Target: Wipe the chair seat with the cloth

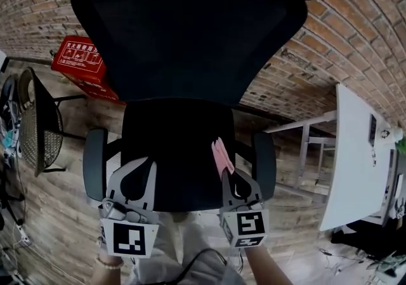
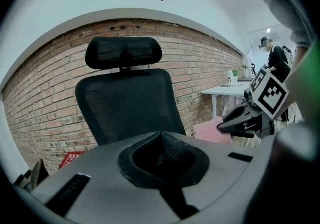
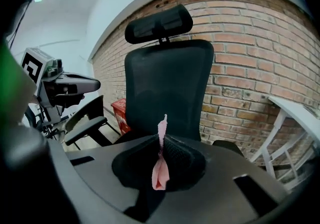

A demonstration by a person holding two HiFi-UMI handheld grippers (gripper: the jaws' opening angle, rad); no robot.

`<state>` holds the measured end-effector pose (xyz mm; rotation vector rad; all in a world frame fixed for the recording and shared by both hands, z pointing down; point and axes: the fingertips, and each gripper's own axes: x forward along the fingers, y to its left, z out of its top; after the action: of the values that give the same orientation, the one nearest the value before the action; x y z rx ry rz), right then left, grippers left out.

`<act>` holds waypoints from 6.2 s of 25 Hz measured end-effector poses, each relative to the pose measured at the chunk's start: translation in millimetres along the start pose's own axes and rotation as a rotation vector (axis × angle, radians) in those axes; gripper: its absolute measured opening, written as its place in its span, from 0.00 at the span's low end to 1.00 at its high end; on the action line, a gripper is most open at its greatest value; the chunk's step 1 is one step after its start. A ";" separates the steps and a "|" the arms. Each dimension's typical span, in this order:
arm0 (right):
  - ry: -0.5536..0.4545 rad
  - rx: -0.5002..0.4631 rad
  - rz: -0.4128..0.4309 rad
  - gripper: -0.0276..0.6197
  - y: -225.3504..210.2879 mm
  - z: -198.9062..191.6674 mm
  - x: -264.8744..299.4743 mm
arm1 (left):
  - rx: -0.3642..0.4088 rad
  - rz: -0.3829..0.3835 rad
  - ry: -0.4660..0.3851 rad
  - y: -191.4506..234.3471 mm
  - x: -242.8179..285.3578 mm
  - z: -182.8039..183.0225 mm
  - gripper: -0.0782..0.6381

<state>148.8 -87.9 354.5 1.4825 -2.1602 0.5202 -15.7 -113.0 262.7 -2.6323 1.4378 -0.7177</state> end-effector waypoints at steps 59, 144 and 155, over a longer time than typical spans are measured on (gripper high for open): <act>0.308 -0.084 0.015 0.12 -0.2 -132.0 339.5 | -0.102 -0.138 0.116 4.7 60.0 -209.0 0.13; 0.365 0.011 -0.113 0.12 -43.5 -221.0 213.2 | -0.157 -0.194 0.112 -36.4 25.8 -205.4 0.13; 0.348 -0.121 0.155 0.12 64.4 -209.1 232.8 | -0.194 -0.161 0.131 -33.5 -14.6 -224.7 0.13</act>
<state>50.5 -127.9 655.8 1.0759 -1.9980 0.6363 -91.4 -44.6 466.2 -2.9268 1.4047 -0.8186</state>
